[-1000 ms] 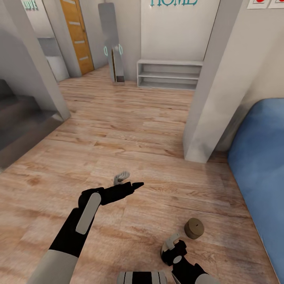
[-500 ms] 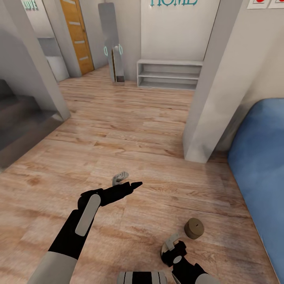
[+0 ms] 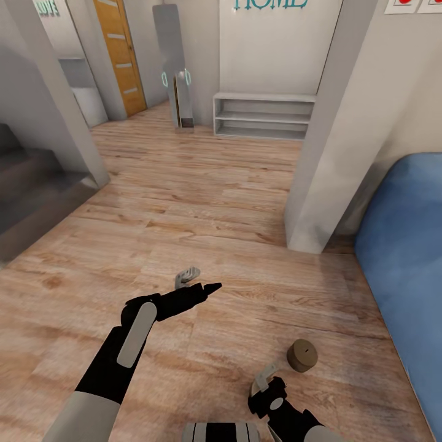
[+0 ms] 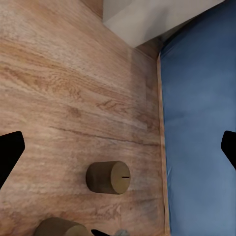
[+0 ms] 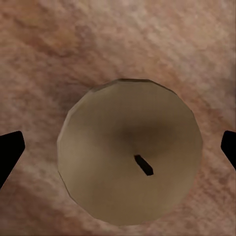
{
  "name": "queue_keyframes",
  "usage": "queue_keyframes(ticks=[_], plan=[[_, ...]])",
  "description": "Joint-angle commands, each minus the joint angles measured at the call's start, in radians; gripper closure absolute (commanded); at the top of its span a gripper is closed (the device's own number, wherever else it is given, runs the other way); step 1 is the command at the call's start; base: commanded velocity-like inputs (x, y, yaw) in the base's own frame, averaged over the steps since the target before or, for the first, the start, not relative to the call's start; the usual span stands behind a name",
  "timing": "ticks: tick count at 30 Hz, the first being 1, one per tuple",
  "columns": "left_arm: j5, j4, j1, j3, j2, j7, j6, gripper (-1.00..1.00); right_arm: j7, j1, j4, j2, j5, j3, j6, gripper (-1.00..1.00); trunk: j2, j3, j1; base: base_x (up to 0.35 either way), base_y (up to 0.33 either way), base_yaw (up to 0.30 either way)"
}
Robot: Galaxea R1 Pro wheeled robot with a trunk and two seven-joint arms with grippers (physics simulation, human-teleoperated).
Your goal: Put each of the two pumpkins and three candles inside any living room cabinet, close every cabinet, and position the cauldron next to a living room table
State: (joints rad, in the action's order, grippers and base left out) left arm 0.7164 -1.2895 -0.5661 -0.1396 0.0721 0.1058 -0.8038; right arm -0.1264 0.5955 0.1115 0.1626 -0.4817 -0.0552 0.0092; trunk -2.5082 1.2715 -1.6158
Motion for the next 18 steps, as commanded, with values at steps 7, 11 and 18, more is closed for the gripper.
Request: queue_keyframes(ticks=[7,11,18], plan=[[0.0,0.001,0.0,0.0,0.0,0.0,0.0,-1.0,-0.001,0.0,0.001,-0.001,0.0,0.001,0.0,-1.0,0.0,0.0,0.0,0.0,0.036,0.0],[0.0,0.0,0.0,0.0,0.0,0.0,0.0,-1.0,-0.002,0.0,0.002,-0.001,0.0,0.001,0.0,-1.0,0.0,0.0,0.0,0.0,0.21,0.0],[0.0,-0.001,0.0,0.0,0.0,0.0,0.0,-1.0,-0.005,0.0,0.015,-0.002,0.0,0.003,0.001,-1.0,0.0,0.0,0.0,0.0,0.03,-0.003]])
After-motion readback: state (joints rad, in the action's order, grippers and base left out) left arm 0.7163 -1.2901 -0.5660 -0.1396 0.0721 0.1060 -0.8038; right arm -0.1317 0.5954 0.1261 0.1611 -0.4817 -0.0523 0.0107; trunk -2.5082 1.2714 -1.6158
